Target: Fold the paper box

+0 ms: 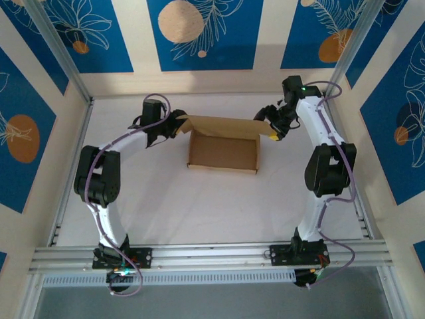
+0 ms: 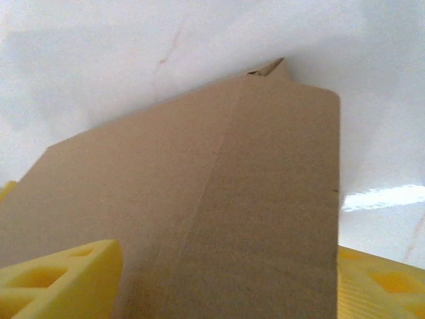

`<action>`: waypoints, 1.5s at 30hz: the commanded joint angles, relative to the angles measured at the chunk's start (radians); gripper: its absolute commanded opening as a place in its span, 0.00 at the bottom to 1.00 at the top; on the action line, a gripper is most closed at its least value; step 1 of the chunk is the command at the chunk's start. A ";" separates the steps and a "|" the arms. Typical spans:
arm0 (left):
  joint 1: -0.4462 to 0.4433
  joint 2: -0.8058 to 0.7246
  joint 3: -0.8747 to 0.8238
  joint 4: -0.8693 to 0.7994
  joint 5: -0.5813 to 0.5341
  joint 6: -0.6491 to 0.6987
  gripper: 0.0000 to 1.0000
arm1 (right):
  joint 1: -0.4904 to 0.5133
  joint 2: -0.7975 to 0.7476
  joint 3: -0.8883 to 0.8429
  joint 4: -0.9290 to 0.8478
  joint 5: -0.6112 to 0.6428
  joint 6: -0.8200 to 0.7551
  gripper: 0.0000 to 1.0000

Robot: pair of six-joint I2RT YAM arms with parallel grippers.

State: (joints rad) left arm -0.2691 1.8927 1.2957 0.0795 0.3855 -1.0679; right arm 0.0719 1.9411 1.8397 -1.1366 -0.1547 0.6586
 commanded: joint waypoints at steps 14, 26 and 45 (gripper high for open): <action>0.094 -0.166 0.089 -0.286 -0.027 0.293 0.64 | -0.051 -0.090 -0.078 0.065 0.001 0.018 0.66; 0.024 -0.037 0.278 -0.438 0.066 0.267 0.63 | -0.010 -0.068 -0.009 0.034 0.160 -0.159 0.68; -0.026 -0.084 0.105 -0.261 0.078 0.078 0.58 | -0.015 -0.063 -0.099 0.068 -0.041 0.096 0.63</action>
State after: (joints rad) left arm -0.2775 1.8626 1.4326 -0.2398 0.4458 -0.9314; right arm 0.0666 1.9018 1.7721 -1.0595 -0.1425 0.6098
